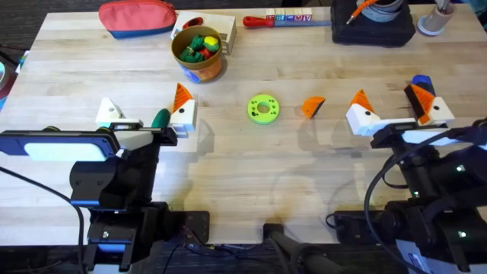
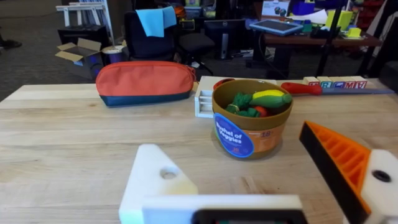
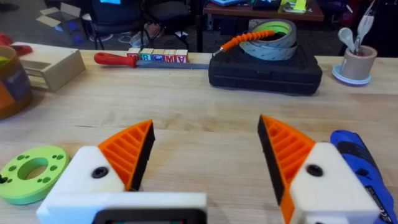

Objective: Pick up the gripper from the table and insert it into the empty holder that is missing its gripper. Then pick up a screw, insert it into the mounting hole, and use the screwdriver to tighten it. Finally, clean up the table by picking up the vegetable and placing it into the bucket.

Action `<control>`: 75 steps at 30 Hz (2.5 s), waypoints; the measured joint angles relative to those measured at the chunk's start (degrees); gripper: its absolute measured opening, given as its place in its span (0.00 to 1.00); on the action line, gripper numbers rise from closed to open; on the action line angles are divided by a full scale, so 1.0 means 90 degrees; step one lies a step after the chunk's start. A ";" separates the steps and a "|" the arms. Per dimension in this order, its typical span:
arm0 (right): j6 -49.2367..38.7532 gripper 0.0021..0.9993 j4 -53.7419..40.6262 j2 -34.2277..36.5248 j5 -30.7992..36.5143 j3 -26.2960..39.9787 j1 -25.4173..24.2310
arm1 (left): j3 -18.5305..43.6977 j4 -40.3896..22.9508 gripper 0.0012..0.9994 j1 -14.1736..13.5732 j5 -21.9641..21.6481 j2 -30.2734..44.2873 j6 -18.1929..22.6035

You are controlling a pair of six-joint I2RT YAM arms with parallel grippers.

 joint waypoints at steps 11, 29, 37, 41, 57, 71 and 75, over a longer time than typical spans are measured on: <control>0.0000 0.99 -0.0044 0.0000 0.0002 0.0005 0.0000 | 0.0000 0.0010 0.99 0.0000 -0.0005 0.0002 0.0049; 0.0046 0.99 -0.2438 0.0393 -0.0177 0.1192 0.0000 | 0.0582 -0.0573 0.99 0.0000 -0.0301 0.0163 0.0585; -0.0051 0.99 -0.3207 0.2074 -0.0216 0.3111 0.0000 | 0.3790 -0.3092 0.99 0.0000 -0.0352 0.2311 0.0462; -0.0058 0.99 -0.3298 0.3059 -0.0216 0.3935 0.0000 | 0.5213 -0.4421 0.99 0.0000 -0.0352 0.3935 0.0447; -0.0080 0.99 -0.3327 0.3980 -0.0216 0.4520 0.0000 | 0.6171 -0.5913 0.99 0.0000 -0.0517 0.7559 0.0448; -0.0124 0.99 -0.3334 0.3982 -0.0216 0.4520 0.0000 | 0.6171 -0.5987 0.57 -0.1120 -0.0676 0.6897 0.0567; -0.0124 0.99 -0.3381 0.3980 -0.0216 0.4520 0.0000 | 0.6171 -0.5643 0.98 -0.2390 -0.0516 0.5988 0.0545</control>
